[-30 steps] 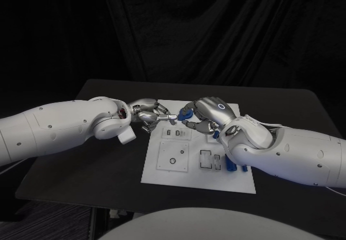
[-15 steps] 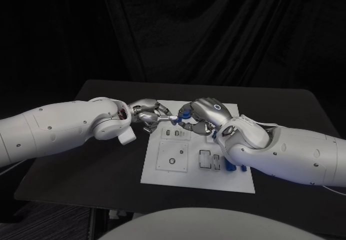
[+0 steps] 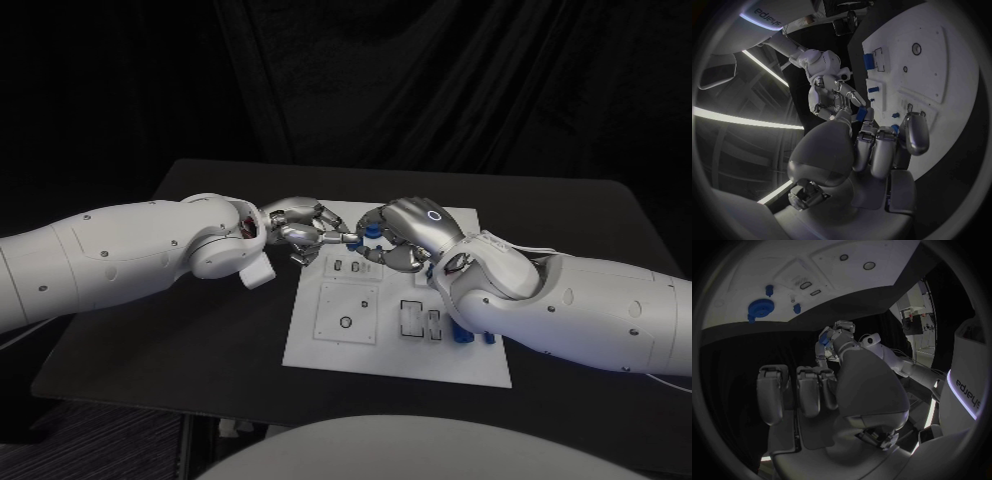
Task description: Assemble the parts on the task board
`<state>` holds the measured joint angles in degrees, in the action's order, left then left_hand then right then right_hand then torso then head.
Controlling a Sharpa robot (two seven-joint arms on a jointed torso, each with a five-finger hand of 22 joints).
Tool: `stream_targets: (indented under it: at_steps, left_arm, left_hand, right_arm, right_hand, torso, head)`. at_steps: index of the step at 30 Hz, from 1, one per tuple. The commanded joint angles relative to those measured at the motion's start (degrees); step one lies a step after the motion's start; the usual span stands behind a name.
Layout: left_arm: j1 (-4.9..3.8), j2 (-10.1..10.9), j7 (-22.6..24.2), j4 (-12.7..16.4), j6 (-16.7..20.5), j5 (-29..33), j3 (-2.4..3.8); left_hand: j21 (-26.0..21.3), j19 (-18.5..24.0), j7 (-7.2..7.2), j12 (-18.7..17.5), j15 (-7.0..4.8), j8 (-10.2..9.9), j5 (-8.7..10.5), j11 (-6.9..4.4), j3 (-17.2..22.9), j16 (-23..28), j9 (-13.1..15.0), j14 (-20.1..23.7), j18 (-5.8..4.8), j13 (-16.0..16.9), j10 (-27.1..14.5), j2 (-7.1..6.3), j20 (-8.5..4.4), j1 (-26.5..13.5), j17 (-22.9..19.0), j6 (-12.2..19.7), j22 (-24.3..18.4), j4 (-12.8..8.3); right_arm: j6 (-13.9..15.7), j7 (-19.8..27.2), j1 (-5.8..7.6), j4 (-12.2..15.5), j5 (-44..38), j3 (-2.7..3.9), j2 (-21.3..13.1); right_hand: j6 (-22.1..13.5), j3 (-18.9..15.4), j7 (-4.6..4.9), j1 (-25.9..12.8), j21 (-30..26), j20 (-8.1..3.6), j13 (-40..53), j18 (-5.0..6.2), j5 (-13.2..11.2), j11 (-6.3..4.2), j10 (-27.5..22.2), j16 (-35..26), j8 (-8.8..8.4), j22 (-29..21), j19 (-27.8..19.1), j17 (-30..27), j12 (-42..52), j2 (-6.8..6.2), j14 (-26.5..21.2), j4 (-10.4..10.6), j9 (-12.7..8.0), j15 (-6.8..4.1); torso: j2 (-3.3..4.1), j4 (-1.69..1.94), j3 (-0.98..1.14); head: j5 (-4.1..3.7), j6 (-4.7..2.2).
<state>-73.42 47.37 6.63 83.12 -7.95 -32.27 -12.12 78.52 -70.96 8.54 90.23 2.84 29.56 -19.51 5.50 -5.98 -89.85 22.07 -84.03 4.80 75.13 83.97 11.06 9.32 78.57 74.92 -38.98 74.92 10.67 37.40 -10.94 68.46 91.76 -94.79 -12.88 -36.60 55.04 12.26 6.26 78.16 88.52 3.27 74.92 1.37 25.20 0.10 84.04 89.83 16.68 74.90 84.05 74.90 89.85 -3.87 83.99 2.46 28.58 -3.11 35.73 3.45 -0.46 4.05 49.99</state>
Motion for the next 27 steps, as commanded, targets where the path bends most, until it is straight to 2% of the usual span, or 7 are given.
stream_targets:
  at_steps: [1,2,4,9,15,22,27]
  left_arm:
    - [-0.15,-0.15,1.70,0.27,-0.94,0.10,0.07]
    - [-0.15,-0.15,1.76,0.30,-0.96,0.10,0.07]
    - [-0.15,-0.20,1.82,0.31,-1.01,0.10,0.07]
    - [-0.14,-0.39,1.94,0.20,-1.29,0.10,0.07]
    - [-0.12,-0.62,2.06,0.03,-1.37,0.10,0.07]
    - [-0.10,-0.70,2.51,0.12,-1.16,0.10,0.07]
    - [-0.09,-0.90,2.23,0.06,-1.23,0.10,0.06]
  left_hand:
    - [-0.51,0.35,-0.06,-0.23,-0.48,0.00,-1.01,-0.74,1.00,-0.15,0.33,-5.97,0.38,14.87,6.03,0.34,-0.48,1.25,15.08,-0.73,1.20,-0.45]
    - [-0.51,0.35,-0.06,-0.23,-0.48,0.00,-1.01,-0.74,1.00,-0.15,0.33,-5.97,0.38,14.87,6.03,0.34,-0.48,1.25,15.08,-0.73,1.20,-0.45]
    - [-0.91,0.76,-0.32,-0.23,-0.74,0.27,-2.71,-1.00,2.95,-0.15,0.94,-5.97,0.47,14.87,6.03,0.30,-0.78,2.96,15.08,-1.25,1.08,-2.02]
    - [-1.06,0.77,-0.73,-0.23,-1.03,1.41,-3.66,-1.37,5.35,-0.15,2.07,-5.97,0.47,14.87,6.03,0.19,-1.04,4.14,15.08,-2.05,1.21,-3.61]
    - [-0.93,0.14,-1.18,-0.23,-1.48,3.95,-8.09,-1.89,10.80,-0.15,4.79,-5.97,0.36,14.87,6.03,-1.03,-1.61,3.99,15.08,-2.84,1.90,-5.06]
    - [-0.69,-0.47,-1.46,-0.23,-1.79,5.22,-8.71,-2.16,14.71,-0.15,6.37,-5.97,0.20,14.87,6.03,-1.45,-1.81,3.08,15.08,-3.38,2.46,-4.42]
    - [-0.56,-0.91,-1.55,-0.23,-1.98,5.77,-8.86,-2.27,18.62,-0.15,7.50,-5.97,0.08,14.87,6.03,-2.78,-1.99,2.13,15.08,-3.45,2.93,-3.93]
  right_arm:
    - [-0.78,0.24,0.11,0.13,-0.15,0.03,0.10]
    - [-0.82,0.22,0.11,0.11,-0.15,0.03,0.12]
    - [-0.87,0.20,0.11,0.10,-0.15,0.03,0.13]
    - [-1.06,0.20,0.12,0.14,-0.15,0.03,0.11]
    - [-1.26,0.26,0.13,0.18,-0.15,0.02,0.16]
    - [-2.02,1.13,0.16,0.26,-0.15,0.02,0.22]
    - [-2.98,1.55,0.18,0.31,-0.15,0.01,0.08]
  right_hand:
    - [2.80,-0.05,-2.43,-0.11,0.09,-0.32,15.08,-0.97,-0.07,-0.34,5.96,0.17,0.39,14.59,5.15,15.10,0.15,0.55,6.01,0.37,0.05,-0.42]
    - [2.80,-0.05,-2.43,-0.11,0.09,-0.32,15.08,-0.97,-0.07,-0.34,5.96,0.17,0.39,14.59,5.15,15.10,0.15,0.55,6.01,0.37,0.05,-0.42]
    - [2.80,-0.05,-2.43,-0.11,0.09,-0.32,15.08,-0.97,-0.07,-0.34,5.96,0.17,0.39,14.59,5.15,15.10,0.15,0.55,6.01,0.37,0.05,-0.42]
    - [2.79,-0.05,-2.43,-0.12,0.05,-0.33,15.08,-0.96,-0.13,-0.35,5.96,0.17,0.34,14.57,5.13,15.10,0.15,0.58,6.01,0.39,0.04,-0.43]
    - [2.77,-0.05,-2.43,-0.14,0.03,-0.34,15.08,-0.95,-0.20,-0.35,5.96,0.17,0.30,14.56,5.11,15.10,0.15,0.59,6.01,0.42,0.02,-0.44]
    - [2.68,-0.05,-2.41,-0.17,-0.02,-0.37,15.08,-0.94,-0.39,-0.35,5.96,0.17,0.15,14.54,5.08,15.10,0.15,0.60,6.01,0.48,-0.03,-0.45]
    - [2.30,-0.14,-2.26,-0.36,-0.17,-0.40,15.08,-0.90,-0.85,-0.27,5.96,0.17,-0.35,14.49,5.00,15.10,0.15,0.47,6.01,0.69,-0.23,-0.43]
  torso:
    - [-0.01,0.05,0.00]
    - [-0.01,0.09,-0.03]
    - [-0.01,0.08,-0.04]
    - [-0.01,0.04,-0.02]
    - [0.02,0.01,0.01]
    - [-0.04,-0.02,0.07]
    - [-0.07,-0.04,0.14]
  head:
    - [0.10,0.01]
    - [0.07,0.01]
    - [0.10,0.01]
    - [0.14,0.01]
    - [0.24,0.01]
    - [0.29,0.01]
    - [0.37,0.01]
